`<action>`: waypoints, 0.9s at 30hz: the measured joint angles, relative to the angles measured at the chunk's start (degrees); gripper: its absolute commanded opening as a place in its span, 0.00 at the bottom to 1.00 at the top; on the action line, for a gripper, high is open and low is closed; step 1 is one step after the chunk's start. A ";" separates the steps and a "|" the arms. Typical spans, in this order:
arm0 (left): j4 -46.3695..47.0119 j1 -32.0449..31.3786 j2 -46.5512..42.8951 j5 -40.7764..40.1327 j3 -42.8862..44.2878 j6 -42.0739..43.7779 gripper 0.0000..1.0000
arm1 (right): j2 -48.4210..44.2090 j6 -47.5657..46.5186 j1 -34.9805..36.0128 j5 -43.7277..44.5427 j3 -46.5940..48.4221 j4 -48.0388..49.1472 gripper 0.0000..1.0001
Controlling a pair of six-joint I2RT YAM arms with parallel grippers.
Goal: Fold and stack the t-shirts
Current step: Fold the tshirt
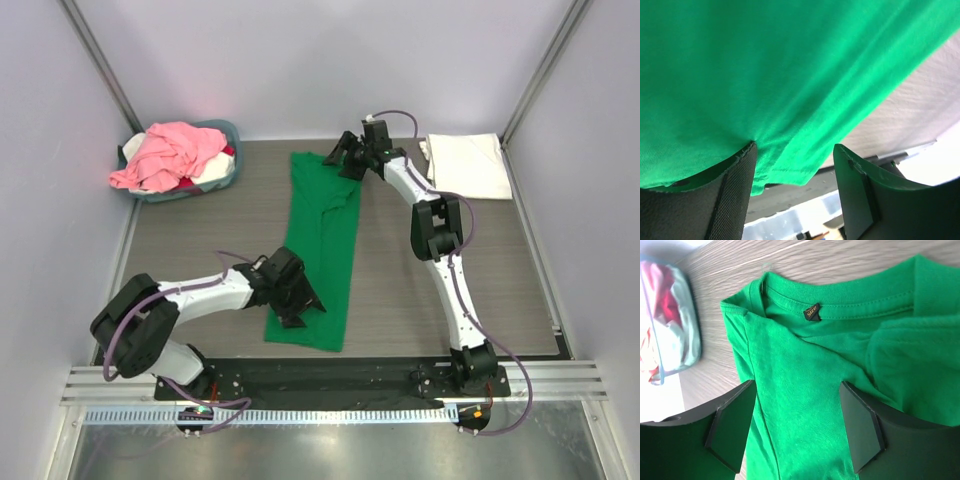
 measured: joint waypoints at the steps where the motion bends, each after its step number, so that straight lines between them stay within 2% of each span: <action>1: 0.74 -0.87 0.87 0.35 0.52 -0.74 0.65 | 0.76 0.02 0.22 -0.35 1.01 0.35 0.74; 10: 2.16 -5.84 5.53 1.49 5.95 -3.26 0.66 | 1.77 -0.17 0.76 -3.61 1.79 2.54 0.76; 14: -4.81 -7.45 4.66 -2.16 12.81 -1.42 0.70 | 1.22 -0.72 0.81 -3.91 1.75 2.05 0.80; 18: -15.02 -7.72 -0.15 -9.20 21.05 2.49 0.74 | -1.33 -1.07 0.87 -3.69 0.72 -0.28 0.83; 22: -23.85 -6.86 -5.51 -16.65 27.56 6.25 0.75 | -11.13 -1.55 0.87 -2.69 -6.64 -2.91 0.83; 27: -30.49 -1.25 -15.13 -21.22 25.16 9.97 0.75 | -37.03 -2.80 1.40 3.17 -28.83 -6.88 0.82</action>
